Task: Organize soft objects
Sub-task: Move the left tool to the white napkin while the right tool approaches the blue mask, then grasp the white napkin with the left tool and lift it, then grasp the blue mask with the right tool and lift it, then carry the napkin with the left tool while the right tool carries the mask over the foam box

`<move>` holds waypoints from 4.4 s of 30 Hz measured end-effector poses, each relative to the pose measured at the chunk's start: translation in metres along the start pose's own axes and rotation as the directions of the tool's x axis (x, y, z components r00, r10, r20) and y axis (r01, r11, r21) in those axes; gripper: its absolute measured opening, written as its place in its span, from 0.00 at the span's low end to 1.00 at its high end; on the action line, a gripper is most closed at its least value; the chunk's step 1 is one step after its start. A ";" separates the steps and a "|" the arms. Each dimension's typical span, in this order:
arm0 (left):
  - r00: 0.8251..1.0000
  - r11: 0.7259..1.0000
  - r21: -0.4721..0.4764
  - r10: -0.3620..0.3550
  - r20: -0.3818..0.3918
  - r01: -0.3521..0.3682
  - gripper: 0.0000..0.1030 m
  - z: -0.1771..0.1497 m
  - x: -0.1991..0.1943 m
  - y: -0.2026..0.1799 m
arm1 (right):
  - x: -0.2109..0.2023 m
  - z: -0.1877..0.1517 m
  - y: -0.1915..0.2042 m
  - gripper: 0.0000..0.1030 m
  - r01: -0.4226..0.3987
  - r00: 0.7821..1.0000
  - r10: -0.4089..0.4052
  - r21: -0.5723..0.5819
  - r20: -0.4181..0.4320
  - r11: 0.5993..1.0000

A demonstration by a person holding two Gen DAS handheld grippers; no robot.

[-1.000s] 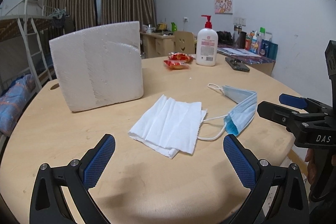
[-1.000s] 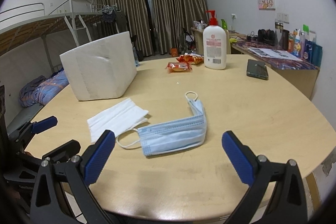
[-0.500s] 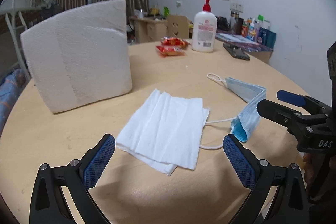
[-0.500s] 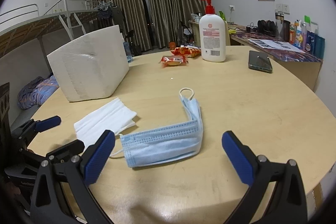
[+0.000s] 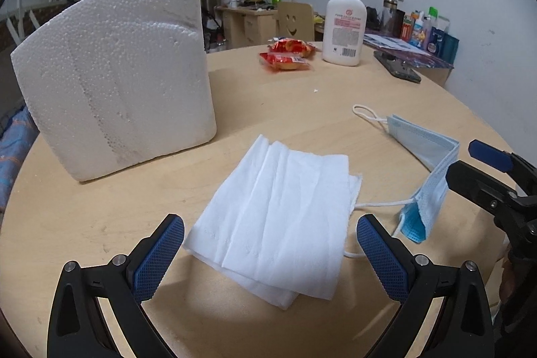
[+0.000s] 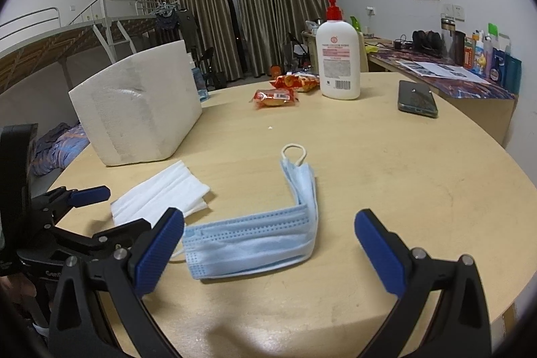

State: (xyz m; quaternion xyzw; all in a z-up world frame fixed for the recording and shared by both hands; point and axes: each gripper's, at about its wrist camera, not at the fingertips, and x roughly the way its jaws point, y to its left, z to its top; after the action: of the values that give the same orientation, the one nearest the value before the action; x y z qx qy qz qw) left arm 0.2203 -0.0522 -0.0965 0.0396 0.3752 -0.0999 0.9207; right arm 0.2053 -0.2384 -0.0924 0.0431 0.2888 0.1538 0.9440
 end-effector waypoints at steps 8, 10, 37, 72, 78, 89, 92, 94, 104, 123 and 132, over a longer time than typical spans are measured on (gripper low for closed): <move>0.999 1.000 -0.019 0.003 -0.049 -0.004 1.00 0.004 0.010 0.002 | 0.006 0.001 -0.006 1.00 -0.062 0.998 0.062 0.028 -0.020 0.998; 0.998 1.000 -0.016 0.005 -0.061 -0.006 1.00 0.004 0.012 0.001 | 0.006 0.001 -0.005 1.00 -0.053 0.998 0.053 0.022 -0.016 0.998; 0.998 0.998 -0.035 -0.050 -0.035 0.049 0.32 -0.002 0.007 0.003 | 0.003 -0.003 0.002 1.00 -0.037 0.999 0.037 -0.007 -0.030 0.999; 0.957 0.963 -0.030 -0.264 0.117 0.269 0.10 -0.011 -0.021 0.012 | 0.029 0.004 0.009 0.81 -0.005 0.990 0.003 -0.015 -0.144 1.000; 0.960 0.965 -0.013 -0.257 0.115 0.260 0.10 -0.010 -0.021 0.008 | 0.033 -0.001 0.013 0.67 -0.007 0.986 -0.001 -0.044 -0.168 0.999; 0.959 0.966 -0.023 -0.253 0.124 0.258 0.10 -0.010 -0.022 0.009 | 0.029 -0.003 0.012 0.32 -0.023 0.990 0.014 -0.062 -0.141 0.998; 0.959 0.966 -0.030 -0.251 0.131 0.257 0.10 -0.010 -0.023 0.010 | 0.025 -0.004 0.007 0.32 -0.029 0.990 0.023 -0.043 -0.137 0.999; 0.960 0.968 -0.030 -0.244 0.138 0.250 0.10 -0.011 -0.024 0.011 | 0.024 -0.005 0.005 0.30 -0.046 0.989 0.043 -0.021 -0.140 0.999; 0.964 0.977 -0.022 -0.206 0.168 0.212 0.10 -0.012 -0.029 0.010 | 0.005 -0.004 0.005 0.27 -0.079 0.993 0.077 -0.018 -0.092 0.997; 0.968 0.987 -0.024 -0.148 0.204 0.156 0.09 -0.028 -0.059 0.011 | -0.033 -0.004 0.003 0.15 -0.052 0.999 0.053 -0.034 0.011 0.998; 0.961 0.995 -0.010 -0.094 0.261 0.100 0.10 -0.036 -0.093 0.007 | -0.056 -0.006 0.011 0.15 -0.055 0.996 0.058 -0.047 0.061 0.997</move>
State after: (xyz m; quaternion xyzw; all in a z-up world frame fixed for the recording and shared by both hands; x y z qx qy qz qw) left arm 0.1323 -0.0255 -0.0577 -0.0027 0.2540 -0.1450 0.9563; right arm 0.1553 -0.2458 -0.0656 0.0347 0.2545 0.1855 0.9485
